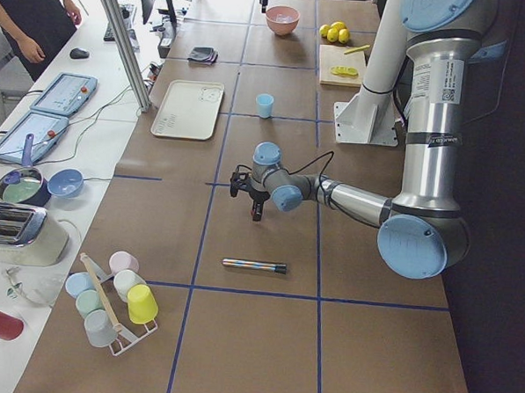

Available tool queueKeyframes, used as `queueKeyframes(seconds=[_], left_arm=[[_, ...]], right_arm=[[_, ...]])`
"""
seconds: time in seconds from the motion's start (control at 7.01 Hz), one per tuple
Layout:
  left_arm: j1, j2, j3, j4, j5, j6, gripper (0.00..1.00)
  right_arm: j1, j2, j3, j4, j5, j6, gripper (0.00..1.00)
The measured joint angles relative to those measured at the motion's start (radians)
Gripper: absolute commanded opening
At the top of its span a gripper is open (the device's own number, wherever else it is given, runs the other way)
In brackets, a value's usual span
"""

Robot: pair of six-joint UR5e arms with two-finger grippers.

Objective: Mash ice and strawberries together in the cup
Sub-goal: 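Lower the left gripper onto the red strawberry and grasp it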

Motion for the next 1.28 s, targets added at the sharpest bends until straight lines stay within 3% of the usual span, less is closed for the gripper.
queueKeyframes(seconds=[1.0, 1.14, 1.28], left_arm=[[-0.015, 0.0, 0.0, 0.001, 0.003, 0.001, 0.63], [-0.015, -0.001, 0.0, 0.002, 0.002, 0.001, 0.59], [-0.015, -0.002, 0.0, 0.002, 0.002, 0.001, 0.46]], right_arm=[[0.0, -0.001, 0.001, 0.0, 0.003, -0.001, 0.99], [0.0, -0.002, 0.001, 0.0, 0.003, -0.001, 0.99], [0.0, -0.003, 0.001, 0.0, 0.003, -0.001, 0.99]])
